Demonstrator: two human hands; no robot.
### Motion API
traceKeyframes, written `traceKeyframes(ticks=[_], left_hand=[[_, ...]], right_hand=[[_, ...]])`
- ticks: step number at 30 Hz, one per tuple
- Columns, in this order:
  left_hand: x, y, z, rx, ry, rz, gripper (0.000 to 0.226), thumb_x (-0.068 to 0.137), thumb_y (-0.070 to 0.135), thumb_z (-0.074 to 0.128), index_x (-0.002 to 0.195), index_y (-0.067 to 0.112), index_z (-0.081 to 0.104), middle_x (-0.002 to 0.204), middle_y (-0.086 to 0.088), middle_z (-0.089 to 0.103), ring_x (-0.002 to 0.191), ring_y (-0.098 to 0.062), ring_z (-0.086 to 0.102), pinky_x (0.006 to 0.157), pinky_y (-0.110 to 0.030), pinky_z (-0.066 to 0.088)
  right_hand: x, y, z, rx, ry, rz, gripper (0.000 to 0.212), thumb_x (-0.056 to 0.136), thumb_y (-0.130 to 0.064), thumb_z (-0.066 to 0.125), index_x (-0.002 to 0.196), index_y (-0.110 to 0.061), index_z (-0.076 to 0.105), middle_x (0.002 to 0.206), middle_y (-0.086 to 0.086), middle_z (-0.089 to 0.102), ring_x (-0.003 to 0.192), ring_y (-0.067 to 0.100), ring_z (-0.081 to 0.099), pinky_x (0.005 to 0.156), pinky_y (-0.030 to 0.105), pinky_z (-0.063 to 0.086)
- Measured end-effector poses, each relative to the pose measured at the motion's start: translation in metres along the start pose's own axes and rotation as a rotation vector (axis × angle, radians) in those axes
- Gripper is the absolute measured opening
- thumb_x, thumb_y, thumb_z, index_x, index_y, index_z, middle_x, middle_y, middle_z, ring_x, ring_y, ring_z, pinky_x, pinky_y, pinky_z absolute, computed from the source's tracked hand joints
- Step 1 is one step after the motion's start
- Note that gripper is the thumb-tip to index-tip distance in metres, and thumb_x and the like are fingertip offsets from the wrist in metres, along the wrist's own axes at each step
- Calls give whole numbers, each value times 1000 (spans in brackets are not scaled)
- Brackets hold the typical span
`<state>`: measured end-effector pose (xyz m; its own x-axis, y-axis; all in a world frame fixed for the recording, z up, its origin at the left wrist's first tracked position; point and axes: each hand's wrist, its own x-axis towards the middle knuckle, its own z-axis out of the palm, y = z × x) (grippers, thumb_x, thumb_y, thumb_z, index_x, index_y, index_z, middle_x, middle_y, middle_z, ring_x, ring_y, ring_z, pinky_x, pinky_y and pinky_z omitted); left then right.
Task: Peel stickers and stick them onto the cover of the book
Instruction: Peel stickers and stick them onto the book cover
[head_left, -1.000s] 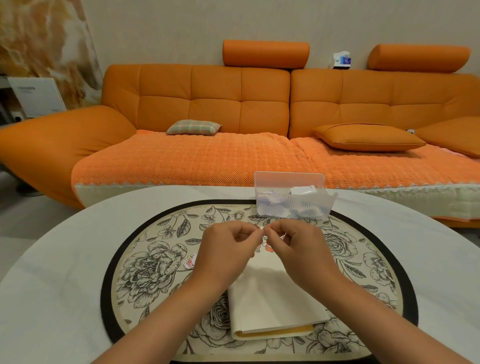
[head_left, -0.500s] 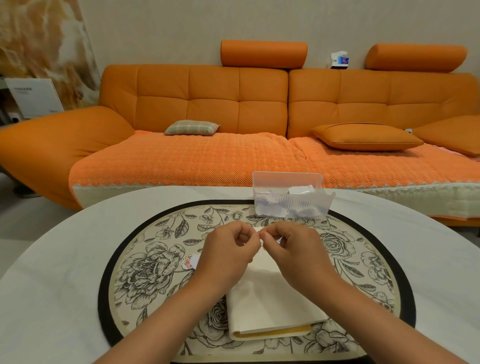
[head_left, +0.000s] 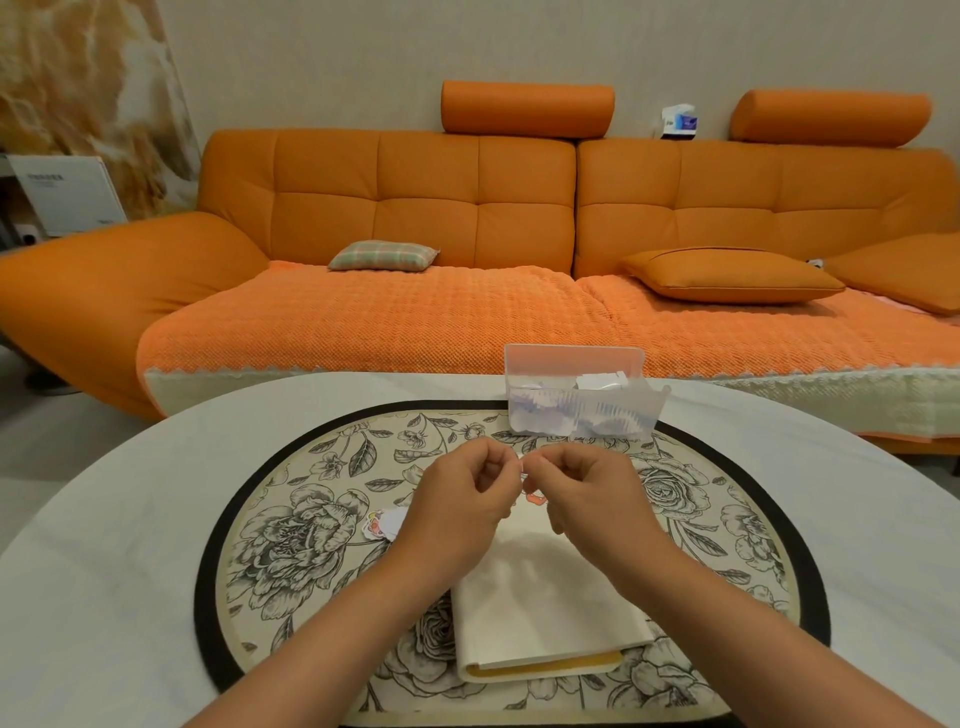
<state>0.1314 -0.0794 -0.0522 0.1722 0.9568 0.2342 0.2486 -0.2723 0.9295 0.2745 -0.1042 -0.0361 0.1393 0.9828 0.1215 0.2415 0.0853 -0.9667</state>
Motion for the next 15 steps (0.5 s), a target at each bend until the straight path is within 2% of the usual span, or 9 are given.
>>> traceKeyframes(ticks=[5, 9, 15], left_hand=[[4, 1, -5, -12, -66, 20, 18, 98, 19, 59, 80, 20, 65, 62, 14, 62, 55, -2, 53, 53, -17, 42], [3, 2, -5, 3, -78, 30, 20, 99, 20, 57, 80, 21, 63, 63, 14, 62, 52, -1, 52, 54, -18, 40], [0, 4, -3, -17, -76, 7, 20, 101, 21, 55, 81, 20, 59, 65, 6, 60, 49, -2, 49, 53, -19, 39]], right_hand=[[2, -2, -6, 108, -74, 43, 13, 88, -24, 73, 80, -18, 79, 81, 14, 73, 50, 14, 49, 47, 26, 39], [4, 0, -8, 94, -57, 26, 15, 92, -21, 70, 82, -16, 79, 81, 5, 75, 50, 15, 50, 47, 25, 40], [4, 2, -7, 190, -58, 91, 15, 93, -19, 68, 85, -10, 79, 84, 6, 75, 46, 14, 47, 47, 26, 38]])
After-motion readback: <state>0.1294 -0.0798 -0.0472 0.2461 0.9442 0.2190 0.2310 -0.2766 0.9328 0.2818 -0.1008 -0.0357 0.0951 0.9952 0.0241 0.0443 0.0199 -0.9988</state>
